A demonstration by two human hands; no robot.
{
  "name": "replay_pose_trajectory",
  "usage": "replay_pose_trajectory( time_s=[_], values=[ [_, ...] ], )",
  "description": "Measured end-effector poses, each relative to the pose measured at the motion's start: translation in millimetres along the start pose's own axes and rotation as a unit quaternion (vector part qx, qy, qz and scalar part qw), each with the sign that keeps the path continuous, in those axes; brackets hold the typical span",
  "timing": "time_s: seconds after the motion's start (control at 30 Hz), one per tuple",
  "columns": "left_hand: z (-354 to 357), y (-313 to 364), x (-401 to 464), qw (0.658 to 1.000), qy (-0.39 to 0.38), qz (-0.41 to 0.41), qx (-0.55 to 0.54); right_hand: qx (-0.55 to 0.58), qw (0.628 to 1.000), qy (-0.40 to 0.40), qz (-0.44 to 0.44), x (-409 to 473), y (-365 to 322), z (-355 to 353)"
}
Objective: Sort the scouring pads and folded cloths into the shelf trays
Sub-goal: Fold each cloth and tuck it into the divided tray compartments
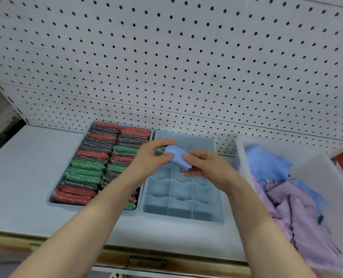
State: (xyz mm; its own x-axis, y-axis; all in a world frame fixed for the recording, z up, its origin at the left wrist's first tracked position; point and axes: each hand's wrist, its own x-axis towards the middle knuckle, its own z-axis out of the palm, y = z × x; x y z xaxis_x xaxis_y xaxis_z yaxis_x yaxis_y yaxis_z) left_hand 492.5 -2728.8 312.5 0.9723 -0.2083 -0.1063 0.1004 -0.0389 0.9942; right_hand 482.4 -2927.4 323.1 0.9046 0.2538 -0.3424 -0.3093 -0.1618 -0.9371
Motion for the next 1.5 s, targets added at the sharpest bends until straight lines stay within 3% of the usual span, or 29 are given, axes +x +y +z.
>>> replay_pose_trajectory(
  time_s=[0.07, 0.13, 0.27, 0.47, 0.57, 0.67, 0.8, 1.0, 1.17, 1.27, 1.37, 1.43, 1.5],
  values=[
    [-0.8, -5.9, 10.2, 0.996, -0.001, 0.019, 0.085, -0.019, 1.0, 0.004, 0.011, 9.8, 4.8, -6.8],
    [-5.2, -12.6, 24.4, 0.977, 0.014, 0.058, 0.206, -0.075, 0.994, 0.08, 0.004, 23.5, 9.2, -18.8],
    [-15.7, -21.7, 57.0, 0.896, 0.011, 0.146, 0.419, -0.352, 0.911, 0.21, -0.046, 54.7, 15.5, -35.0],
    [-7.8, -40.8, 103.6, 0.778, -0.101, 0.14, 0.604, -0.463, 0.862, 0.201, -0.047, 99.1, 22.0, -22.3],
    [-3.1, -49.6, 111.6, 0.747, -0.105, 0.114, 0.647, -0.471, 0.862, 0.185, -0.044, 112.4, 25.8, -18.4],
    [-2.1, -58.0, 114.0, 0.748, -0.091, 0.12, 0.646, -0.496, 0.854, 0.155, -0.032, 118.4, 29.5, -22.2],
    [-2.7, -64.0, 115.5, 0.759, -0.069, 0.13, 0.635, -0.575, 0.798, 0.174, -0.047, 126.4, 34.8, -17.7],
    [-1.4, -66.8, 114.4, 0.771, -0.049, 0.147, 0.617, -0.588, 0.797, 0.134, 0.013, 137.7, 37.7, -11.5],
    [-1.9, -60.5, 113.5, 0.783, -0.063, 0.131, 0.604, -0.601, 0.794, 0.09, 0.008, 115.0, 12.2, -16.2],
    [0.8, -53.3, 112.3, 0.804, -0.063, 0.117, 0.58, -0.548, 0.815, 0.176, -0.066, 72.9, -5.2, -41.3],
    [8.4, -41.2, 107.4, 0.826, -0.047, 0.113, 0.55, -0.47, 0.804, 0.346, -0.117, 25.7, -5.9, -85.3],
    [16.3, -33.5, 103.3, 0.836, -0.031, 0.127, 0.533, -0.443, 0.784, 0.431, -0.061, 6.6, 7.0, -120.2],
    [28.0, -25.5, 96.1, 0.85, -0.02, 0.138, 0.509, -0.453, 0.782, 0.423, 0.061, 1.9, 24.8, -150.3]
  ],
)
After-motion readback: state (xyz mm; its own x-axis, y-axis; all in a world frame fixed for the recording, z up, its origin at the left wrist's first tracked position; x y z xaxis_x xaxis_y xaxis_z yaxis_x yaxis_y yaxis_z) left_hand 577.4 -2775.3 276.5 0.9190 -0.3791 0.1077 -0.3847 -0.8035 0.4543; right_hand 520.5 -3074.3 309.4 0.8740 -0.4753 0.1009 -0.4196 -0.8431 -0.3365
